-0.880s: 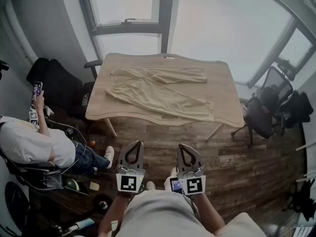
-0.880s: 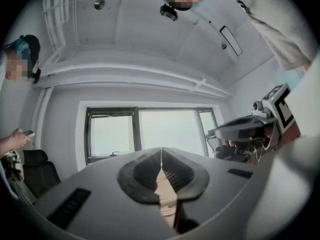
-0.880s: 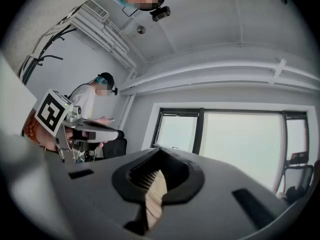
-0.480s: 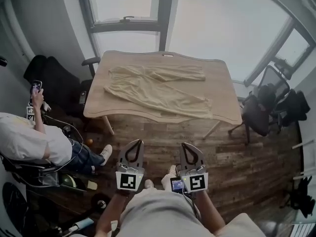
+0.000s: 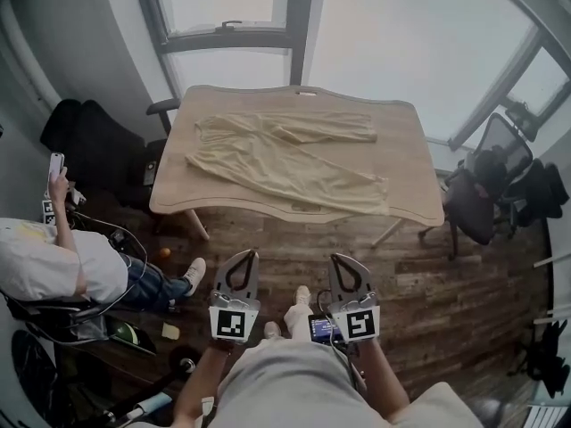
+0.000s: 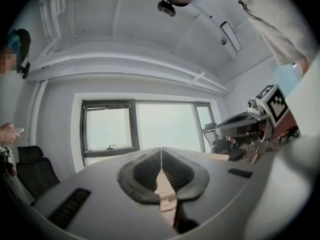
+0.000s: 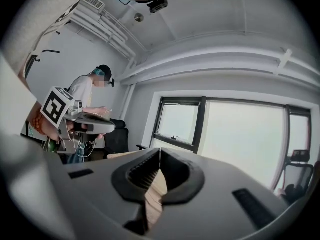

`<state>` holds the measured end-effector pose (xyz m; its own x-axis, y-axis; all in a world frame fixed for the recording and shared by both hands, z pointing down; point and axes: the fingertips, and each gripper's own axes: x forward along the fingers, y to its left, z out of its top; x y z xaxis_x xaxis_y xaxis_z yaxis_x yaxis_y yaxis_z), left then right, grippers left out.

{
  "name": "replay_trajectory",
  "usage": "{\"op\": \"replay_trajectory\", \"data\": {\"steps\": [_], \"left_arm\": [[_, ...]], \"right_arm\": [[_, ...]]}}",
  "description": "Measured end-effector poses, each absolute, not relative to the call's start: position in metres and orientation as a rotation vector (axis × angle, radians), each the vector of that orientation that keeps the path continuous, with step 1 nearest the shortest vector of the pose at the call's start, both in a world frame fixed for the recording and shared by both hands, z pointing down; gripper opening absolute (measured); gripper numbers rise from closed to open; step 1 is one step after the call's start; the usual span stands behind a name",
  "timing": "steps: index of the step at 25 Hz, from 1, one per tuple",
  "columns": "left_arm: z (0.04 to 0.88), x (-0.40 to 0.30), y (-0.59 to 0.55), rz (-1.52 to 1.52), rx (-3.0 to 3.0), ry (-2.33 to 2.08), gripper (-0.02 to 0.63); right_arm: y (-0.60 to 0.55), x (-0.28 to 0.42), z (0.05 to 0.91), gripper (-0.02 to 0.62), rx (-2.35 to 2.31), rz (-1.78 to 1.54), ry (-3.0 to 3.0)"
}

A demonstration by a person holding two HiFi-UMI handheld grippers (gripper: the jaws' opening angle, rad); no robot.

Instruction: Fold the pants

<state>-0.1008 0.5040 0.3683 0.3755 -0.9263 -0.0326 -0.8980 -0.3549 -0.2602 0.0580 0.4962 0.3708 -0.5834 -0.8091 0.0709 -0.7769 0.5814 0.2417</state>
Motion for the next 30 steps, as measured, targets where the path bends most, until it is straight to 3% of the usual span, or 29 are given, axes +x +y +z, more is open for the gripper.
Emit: {"op": "replay_trajectory", "data": {"steps": [14,23,26,30], "left_arm": [[0.414,-0.066,0.396,-0.387,-2.412,1.580,0.011],[0.458,-0.091,0.340,-0.575,-2.428,1.638,0.011],[0.468,-0.100,0.317,-0.570,-2.474,1.665,0.012],[0.469,-0.105,0.274,-0.472,-2.522,1.597,0.011]], "right_arm": [[0.362,0.140,0.398,0.005,1.296,-0.312,-2.612],[0.291,0.183,0.440,0.005,1.126,-0.374,-2.551],[0.258,0.202,0.417,0.005,1.072,-0.527,-2.520],[0.199,0.243,0.372,0.005,1.200,-0.297,-2.571]]}}
